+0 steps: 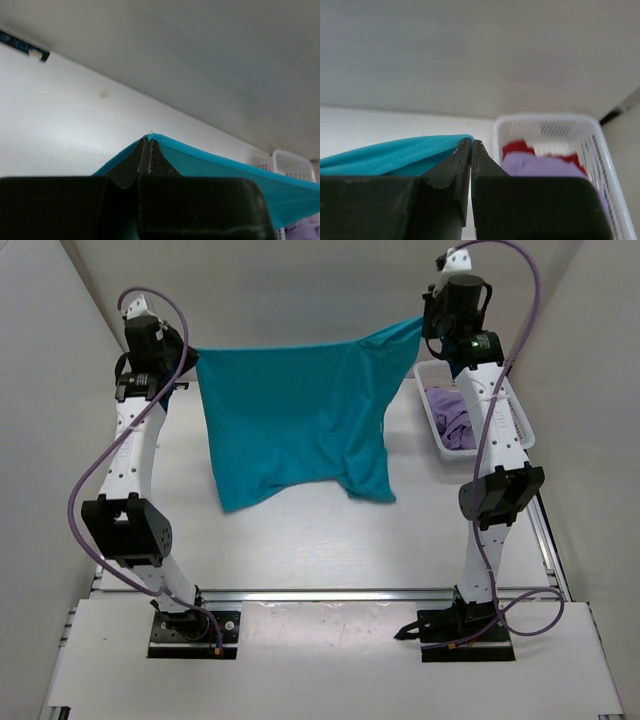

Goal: Fold and stack the t-shirts
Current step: Flatten out the tshirt

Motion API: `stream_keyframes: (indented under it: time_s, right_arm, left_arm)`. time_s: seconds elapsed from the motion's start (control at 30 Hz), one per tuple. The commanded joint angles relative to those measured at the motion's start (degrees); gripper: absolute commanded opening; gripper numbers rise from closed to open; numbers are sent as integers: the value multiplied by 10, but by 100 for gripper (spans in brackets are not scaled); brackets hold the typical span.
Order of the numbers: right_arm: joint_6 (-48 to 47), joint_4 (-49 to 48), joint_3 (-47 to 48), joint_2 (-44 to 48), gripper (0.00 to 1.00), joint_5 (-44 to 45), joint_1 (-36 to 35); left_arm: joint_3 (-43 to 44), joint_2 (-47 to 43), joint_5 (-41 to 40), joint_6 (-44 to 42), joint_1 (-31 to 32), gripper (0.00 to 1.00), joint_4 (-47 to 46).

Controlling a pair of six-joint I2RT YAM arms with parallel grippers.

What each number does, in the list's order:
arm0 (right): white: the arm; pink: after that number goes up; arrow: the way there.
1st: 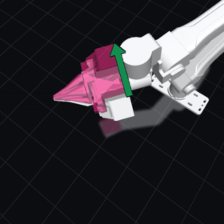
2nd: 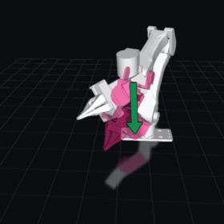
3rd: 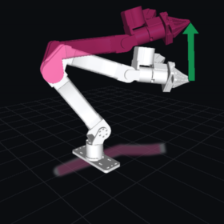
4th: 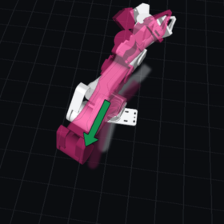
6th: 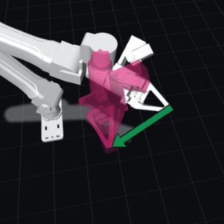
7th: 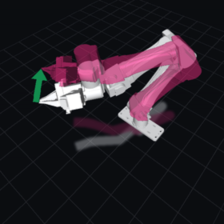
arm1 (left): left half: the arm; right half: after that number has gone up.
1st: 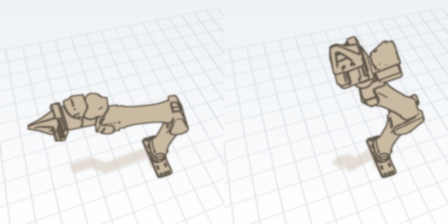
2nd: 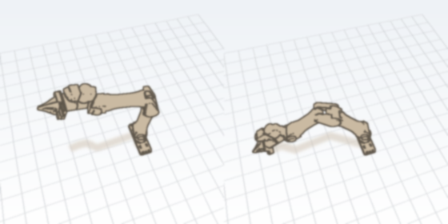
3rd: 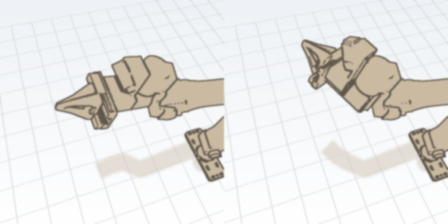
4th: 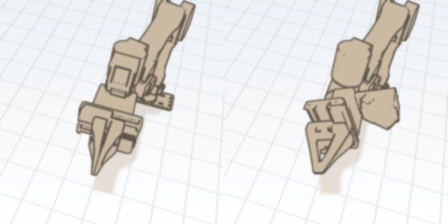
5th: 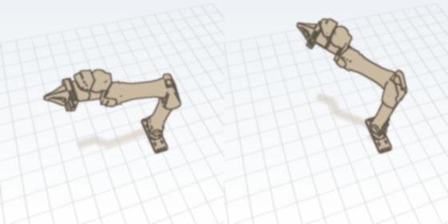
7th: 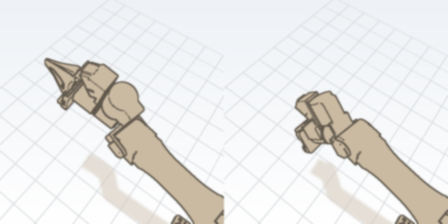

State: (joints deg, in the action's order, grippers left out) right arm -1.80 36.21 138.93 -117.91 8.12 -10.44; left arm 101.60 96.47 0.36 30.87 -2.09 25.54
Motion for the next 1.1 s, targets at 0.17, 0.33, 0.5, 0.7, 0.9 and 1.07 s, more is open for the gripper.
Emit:
stream_keyframes:
  time_s: [0.17, 0.33, 0.5, 0.7, 0.9, 1.07]
  right_arm:
    - [15, -167, 60, 116, 0, -48, 42]
    - [15, -142, -25, 131, 0, -23, 58]
    - [16, -140, -247, 209, 0, 57, 49]
    - [124, -164, -608, 345, 1, 121, 46]
    - [238, -92, -829, 441, 0, 114, -11]
    - [304, -62, -980, 569, 0, 44, -48]
  left_arm:
    - [165, -15, -42, -4, -24, 0, -5]
    - [147, -27, -75, -19, -25, 0, -11]
    - [-21, -127, -184, -70, 9, 0, -56]
    - [-330, -293, -265, -64, 57, 0, -105]
    - [-562, -371, -140, 25, 50, 0, -107]
    - [-681, -432, -33, 22, -21, 0, -76]
